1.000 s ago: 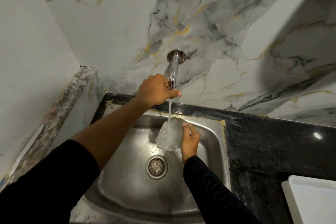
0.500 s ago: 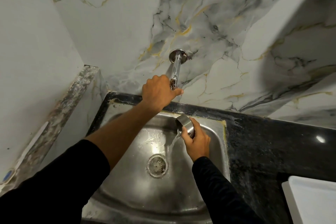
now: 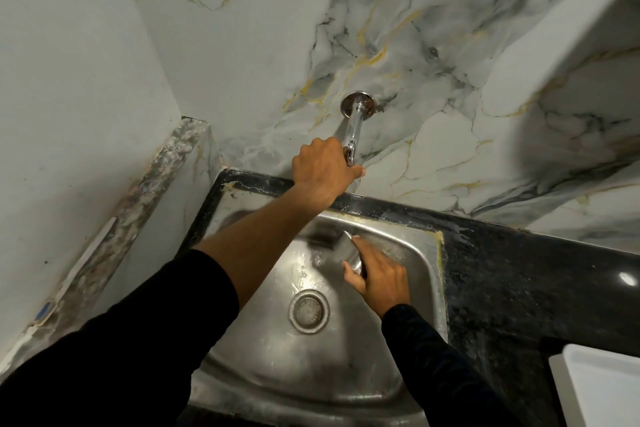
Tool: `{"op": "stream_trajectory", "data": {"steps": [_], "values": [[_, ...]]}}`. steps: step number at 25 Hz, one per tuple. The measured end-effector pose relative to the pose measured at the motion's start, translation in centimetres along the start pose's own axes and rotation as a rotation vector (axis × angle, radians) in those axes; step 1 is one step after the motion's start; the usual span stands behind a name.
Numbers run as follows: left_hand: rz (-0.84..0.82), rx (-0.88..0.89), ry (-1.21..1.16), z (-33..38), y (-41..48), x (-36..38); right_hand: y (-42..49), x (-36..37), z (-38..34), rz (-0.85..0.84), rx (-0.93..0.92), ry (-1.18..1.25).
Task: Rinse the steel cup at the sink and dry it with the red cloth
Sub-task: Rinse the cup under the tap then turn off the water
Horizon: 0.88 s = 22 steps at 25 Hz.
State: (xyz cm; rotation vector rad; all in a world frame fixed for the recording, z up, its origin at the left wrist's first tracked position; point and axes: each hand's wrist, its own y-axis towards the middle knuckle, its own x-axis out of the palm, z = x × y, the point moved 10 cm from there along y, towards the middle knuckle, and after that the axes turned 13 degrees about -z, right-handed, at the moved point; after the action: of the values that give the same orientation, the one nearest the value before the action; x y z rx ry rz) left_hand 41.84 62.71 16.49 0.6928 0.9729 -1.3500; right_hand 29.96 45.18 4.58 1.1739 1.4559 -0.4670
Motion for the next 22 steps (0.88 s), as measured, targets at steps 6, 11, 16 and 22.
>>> {"op": "stream_trajectory", "data": {"steps": [6, 11, 16, 22], "values": [[-0.003, -0.024, 0.01, 0.3, 0.0, 0.2, -0.4, -0.2, -0.8, -0.01, -0.045, -0.041], [0.033, 0.007, -0.113, -0.9, -2.9, 1.4, -3.3, -1.0, 2.6, -0.063, 0.408, 0.433], [-0.142, -0.076, -0.605, -2.1, -10.6, 11.8, -10.4, -2.4, 7.6, 0.106, 0.714, 0.94], [-0.586, -0.159, -1.202, 7.7, -22.6, 24.7, -20.9, -5.4, 15.0, 0.306, 1.043, 1.429]]}}
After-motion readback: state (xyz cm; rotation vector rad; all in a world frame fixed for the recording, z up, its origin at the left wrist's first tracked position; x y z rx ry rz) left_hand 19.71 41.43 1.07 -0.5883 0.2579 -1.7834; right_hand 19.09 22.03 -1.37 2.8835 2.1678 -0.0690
